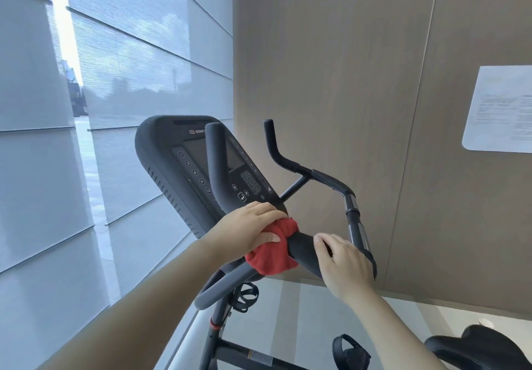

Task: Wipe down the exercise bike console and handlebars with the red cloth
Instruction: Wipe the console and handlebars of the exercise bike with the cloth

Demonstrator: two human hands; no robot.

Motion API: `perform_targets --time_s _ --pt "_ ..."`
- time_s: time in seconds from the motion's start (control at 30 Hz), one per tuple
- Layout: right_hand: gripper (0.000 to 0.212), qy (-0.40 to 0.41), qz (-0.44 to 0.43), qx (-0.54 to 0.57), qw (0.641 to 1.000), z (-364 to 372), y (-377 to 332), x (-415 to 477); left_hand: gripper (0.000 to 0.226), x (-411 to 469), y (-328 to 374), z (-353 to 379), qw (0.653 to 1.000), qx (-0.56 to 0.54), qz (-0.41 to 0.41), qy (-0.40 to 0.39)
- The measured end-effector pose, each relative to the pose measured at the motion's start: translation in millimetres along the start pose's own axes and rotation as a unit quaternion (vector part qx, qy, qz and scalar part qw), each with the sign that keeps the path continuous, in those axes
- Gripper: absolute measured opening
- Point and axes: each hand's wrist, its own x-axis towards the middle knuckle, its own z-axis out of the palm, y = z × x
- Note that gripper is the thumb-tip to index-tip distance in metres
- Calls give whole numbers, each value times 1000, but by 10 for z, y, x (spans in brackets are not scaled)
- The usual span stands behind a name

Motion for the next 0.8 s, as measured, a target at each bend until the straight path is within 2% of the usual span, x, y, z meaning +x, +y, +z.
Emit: perform_targets --time_s 0.17,0.3,0.4,0.5,0.63,0.8 --pt "32 15 -2 -18 1000 19 4 6 42 143 -20 -49 994 -18 -72 80" --pt "30 24 9 -12 1000 16 -9 7 35 99 -83 -179 972 -113 -113 170" --pt "28 28 8 -27 999 17 -26 -3 28 12 -199 -331 959 -143 -140 199" --pt "27 20 9 -36 999 -8 -64 2 25 -50 -271 -448 962 -130 -138 197" --pt "29 -30 1 -27 999 -40 -150 26 30 -141 -329 -477 961 -153 -120 195" --pt "34 -46 11 -34 998 -20 -213 55 37 -266 -505 -608 945 -156 -115 263"
